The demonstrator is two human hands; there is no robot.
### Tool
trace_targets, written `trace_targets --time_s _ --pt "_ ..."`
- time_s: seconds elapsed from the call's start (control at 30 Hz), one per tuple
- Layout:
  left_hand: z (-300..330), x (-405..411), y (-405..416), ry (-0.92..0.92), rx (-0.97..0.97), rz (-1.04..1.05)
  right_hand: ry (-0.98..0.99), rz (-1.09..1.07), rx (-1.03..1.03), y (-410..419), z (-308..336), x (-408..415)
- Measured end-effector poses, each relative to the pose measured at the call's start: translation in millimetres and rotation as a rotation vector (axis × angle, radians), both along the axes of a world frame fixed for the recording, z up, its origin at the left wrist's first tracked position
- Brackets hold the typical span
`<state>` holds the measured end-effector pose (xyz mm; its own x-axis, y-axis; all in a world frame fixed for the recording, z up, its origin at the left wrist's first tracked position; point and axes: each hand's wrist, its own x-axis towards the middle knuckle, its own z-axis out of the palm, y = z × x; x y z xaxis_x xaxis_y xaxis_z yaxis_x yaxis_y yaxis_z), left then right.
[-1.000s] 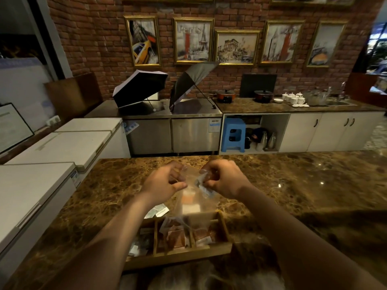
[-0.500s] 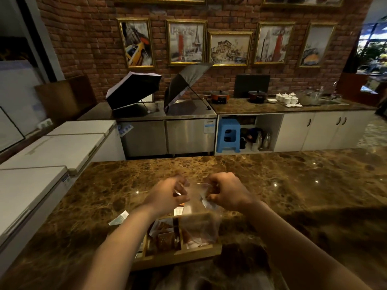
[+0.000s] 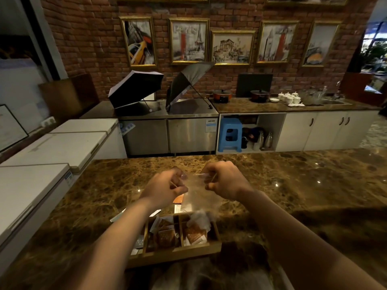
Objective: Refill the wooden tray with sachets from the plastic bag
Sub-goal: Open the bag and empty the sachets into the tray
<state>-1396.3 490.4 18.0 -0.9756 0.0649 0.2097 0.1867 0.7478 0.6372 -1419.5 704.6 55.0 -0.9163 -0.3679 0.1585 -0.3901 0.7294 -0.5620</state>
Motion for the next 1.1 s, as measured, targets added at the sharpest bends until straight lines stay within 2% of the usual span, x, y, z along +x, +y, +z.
trace_targets --time_s 0.13,0.3,0.43,0.63,0.77,0.93,1.1 --pt "4.4 -1.6 -0.3 0.03 0.075 0.039 0.029 -0.023 -0.073 0.5 7.0 0.2" --pt "4.0 0.1 0.8 0.05 0.062 0.02 0.066 -0.043 -0.122 2.5 5.7 0.2" --pt "3.1 0.1 2.9 0.032 0.047 0.033 0.018 -0.021 -0.102 4.5 -0.9 -0.6" --pt "3.9 -2.7 5.1 0.027 0.054 0.045 0.067 -0.024 -0.196 15.8 -10.8 -4.8" --pt "5.4 -6.7 12.2 0.01 0.158 0.042 0.011 -0.002 -0.247 29.7 -12.9 -7.6" --pt "4.5 -10.4 23.6 -0.002 0.243 0.016 -0.055 -0.128 -0.342 54.3 -24.4 -15.0" --pt "-1.2 -14.2 27.7 -0.004 0.213 0.028 -0.167 -0.308 -0.39 96.1 -49.0 -31.6"
